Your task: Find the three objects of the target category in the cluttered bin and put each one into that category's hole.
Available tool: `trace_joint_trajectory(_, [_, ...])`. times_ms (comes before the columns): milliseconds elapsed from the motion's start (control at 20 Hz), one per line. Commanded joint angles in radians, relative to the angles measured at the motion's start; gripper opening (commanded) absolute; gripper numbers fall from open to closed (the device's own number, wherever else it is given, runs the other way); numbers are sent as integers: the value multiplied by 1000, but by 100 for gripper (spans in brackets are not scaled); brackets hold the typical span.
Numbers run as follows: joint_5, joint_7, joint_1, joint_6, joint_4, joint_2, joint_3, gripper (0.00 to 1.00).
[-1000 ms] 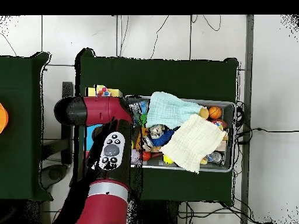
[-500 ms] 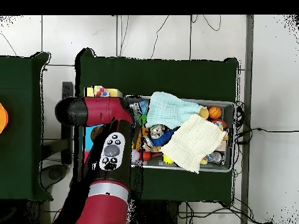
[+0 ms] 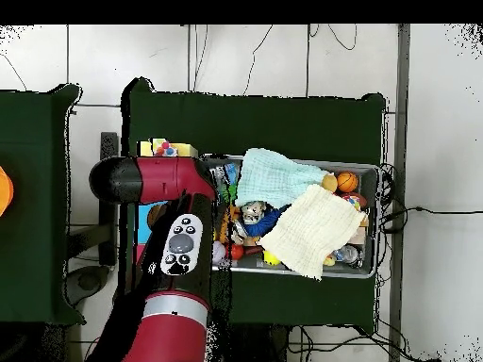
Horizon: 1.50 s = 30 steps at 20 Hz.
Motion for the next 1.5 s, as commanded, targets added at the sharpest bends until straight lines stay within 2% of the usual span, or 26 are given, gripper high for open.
trace_joint_trajectory(50, [15, 147, -28, -18, 102, 50, 91, 100])
trace_joint_trajectory(650, [16, 117, -46, 8, 106, 19, 105, 100])
trace_joint_trajectory(700, [16, 115, -49, 9, 109, 18, 109, 0])
trace_joint_trajectory(1300, [14, 93, -63, 12, 122, 2, 127, 0])
trace_joint_trajectory(1500, [22, 97, -59, 68, 135, -61, 119, 0])
